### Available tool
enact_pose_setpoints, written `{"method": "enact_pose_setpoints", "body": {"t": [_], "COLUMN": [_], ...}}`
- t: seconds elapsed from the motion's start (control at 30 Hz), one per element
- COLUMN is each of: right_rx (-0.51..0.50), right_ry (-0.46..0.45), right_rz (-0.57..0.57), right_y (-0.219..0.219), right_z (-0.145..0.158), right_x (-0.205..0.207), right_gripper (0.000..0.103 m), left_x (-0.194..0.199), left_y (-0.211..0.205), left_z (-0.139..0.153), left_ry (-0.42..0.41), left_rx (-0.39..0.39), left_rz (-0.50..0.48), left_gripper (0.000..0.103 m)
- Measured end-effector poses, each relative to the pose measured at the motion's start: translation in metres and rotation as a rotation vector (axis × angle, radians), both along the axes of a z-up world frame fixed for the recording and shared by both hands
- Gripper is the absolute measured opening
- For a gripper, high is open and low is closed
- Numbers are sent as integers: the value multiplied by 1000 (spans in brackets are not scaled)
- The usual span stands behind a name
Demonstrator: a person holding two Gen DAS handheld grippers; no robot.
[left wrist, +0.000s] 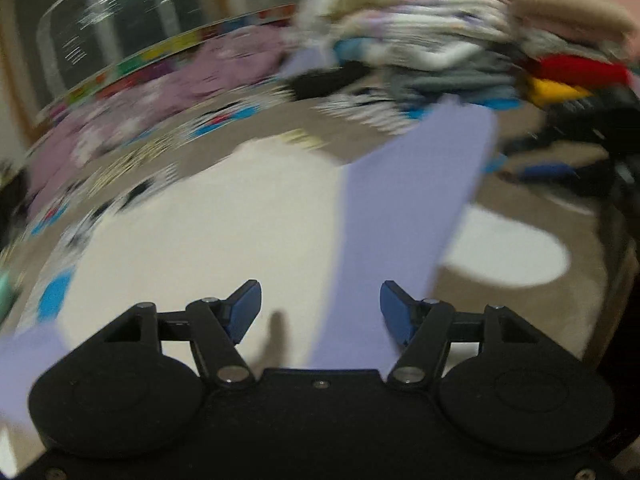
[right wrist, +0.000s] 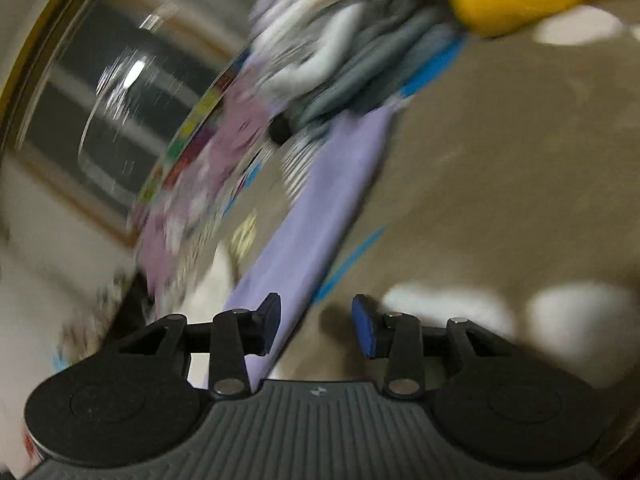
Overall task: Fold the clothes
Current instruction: 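Grasp the lavender sleeve cuff beside the clothes stack with the left gripper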
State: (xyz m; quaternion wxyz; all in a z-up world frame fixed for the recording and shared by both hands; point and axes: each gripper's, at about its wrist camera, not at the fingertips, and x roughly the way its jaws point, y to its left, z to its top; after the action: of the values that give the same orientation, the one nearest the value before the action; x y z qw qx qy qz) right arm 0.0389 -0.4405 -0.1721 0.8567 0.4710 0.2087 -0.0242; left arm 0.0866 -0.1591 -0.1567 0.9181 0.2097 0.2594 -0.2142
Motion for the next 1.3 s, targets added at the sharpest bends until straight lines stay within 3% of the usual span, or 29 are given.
{"method": "enact_pose_setpoints", "body": {"t": [0.17,0.2,0.23,0.27,0.3,0.47,0.57,0.63,0.8,0.93,1.0,1.13,1.2,1.3], "right_rx": [61,82,98,112,124,128,139,147,158,174,171,159,158,160], "right_ry": [-23,-28,-34,-40,-44,-53,-57,-60,-66,-74,-74,-73,-72,-73], "right_rz": [-110,-128,-140,-150,-154,-149,-154,-162,-180,-196,-200,-201,-203,-203], "right_y": [-34,-40,-45,-49,-53,-56,-59,-61,-63,-63,-63,-62,-62,-63], "right_z": [-4,-7,-9,-11,-14,-17,-17,-16,-18,-20,-21,-21,-21,-22], "right_x": [-4,-5,-7,-7,-7,-2,4,3,1,-3,-3,-3,-3,-3], "right_gripper": [40,40,40,40,40,40,40,40,39,39,39,39,38,38], "left_x": [13,19,27,37,48,120,152,166,184,186,194,205,210,201], "left_y": [-79,-90,-101,-110,-118,-162,-185,-199,-227,-218,-225,-250,-247,-247], "left_z": [-2,0,3,7,11,26,27,20,-8,8,7,-7,2,17], "left_ry": [-19,-10,5,24,41,114,141,167,234,231,244,285,308,219], "left_rx": [62,38,4,-34,-67,-208,-245,-247,-165,-253,-249,-167,-192,-210], "left_rz": [-155,-166,-174,-175,-162,-76,-39,-39,-84,-64,-63,-96,-78,-95], "left_gripper": [66,66,59,44,40,34,29,28,28,28,28,28,28,28]}}
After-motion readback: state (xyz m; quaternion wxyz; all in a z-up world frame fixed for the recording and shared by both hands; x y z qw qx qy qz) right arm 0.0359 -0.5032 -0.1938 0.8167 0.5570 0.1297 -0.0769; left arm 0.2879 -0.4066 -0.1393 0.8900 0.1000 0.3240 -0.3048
